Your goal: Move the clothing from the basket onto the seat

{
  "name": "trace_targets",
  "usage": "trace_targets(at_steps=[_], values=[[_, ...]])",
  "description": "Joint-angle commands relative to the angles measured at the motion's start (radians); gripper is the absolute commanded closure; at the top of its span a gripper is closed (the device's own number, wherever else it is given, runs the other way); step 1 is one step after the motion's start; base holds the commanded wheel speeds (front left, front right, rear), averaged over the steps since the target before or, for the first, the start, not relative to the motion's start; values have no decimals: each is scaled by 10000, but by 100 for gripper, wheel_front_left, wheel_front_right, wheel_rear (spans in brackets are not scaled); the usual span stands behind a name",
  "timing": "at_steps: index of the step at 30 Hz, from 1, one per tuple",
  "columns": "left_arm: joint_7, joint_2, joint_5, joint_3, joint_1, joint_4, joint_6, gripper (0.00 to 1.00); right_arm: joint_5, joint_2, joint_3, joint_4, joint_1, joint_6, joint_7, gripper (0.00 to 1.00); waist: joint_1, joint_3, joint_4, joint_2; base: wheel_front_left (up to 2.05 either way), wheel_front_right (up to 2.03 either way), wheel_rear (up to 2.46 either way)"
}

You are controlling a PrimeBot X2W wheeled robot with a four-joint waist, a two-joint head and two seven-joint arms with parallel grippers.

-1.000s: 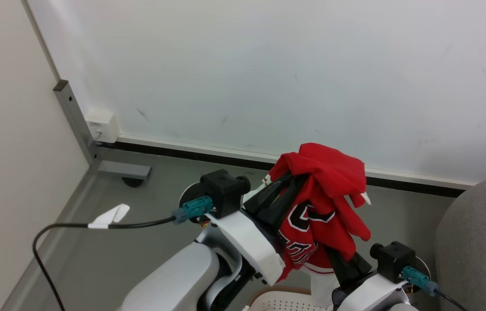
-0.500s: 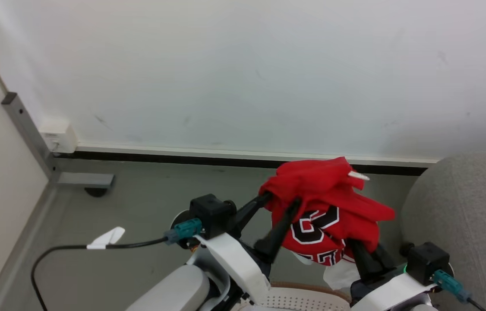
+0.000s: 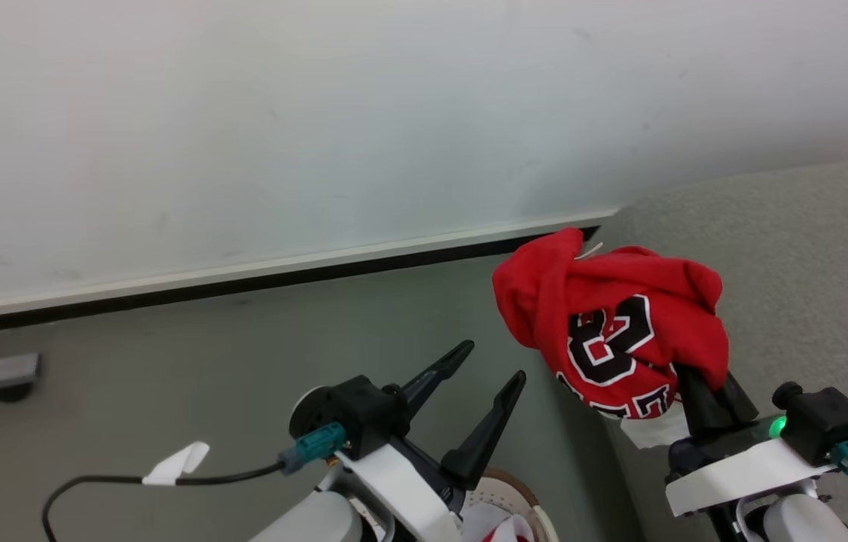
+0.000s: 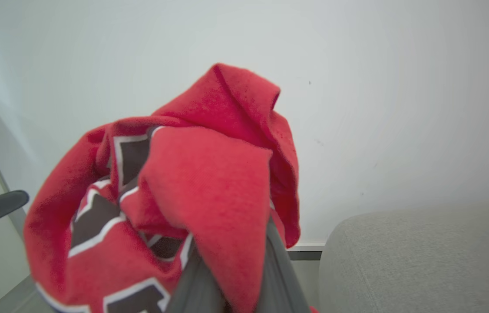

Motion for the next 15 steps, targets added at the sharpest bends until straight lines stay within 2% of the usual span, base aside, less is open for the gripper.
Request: trace_targets(at_steps=[1, 7, 15], values=[[-67, 77, 231, 22, 54, -36, -5, 0, -63, -71, -91, -93, -59, -25, -23, 100, 0, 303, -729, -1, 0, 0, 0], [-144, 212, 839, 233, 2, -296, -72, 0, -293, -184, -692, -524, 281, -25, -23, 100, 0, 633, -1809, -1, 0, 0, 0], [-146, 201, 1337, 492, 229, -185, -305, 0, -334, 16, -984, -874, 661, -25, -23, 100, 0, 886, -2646, -1, 0, 0, 0]])
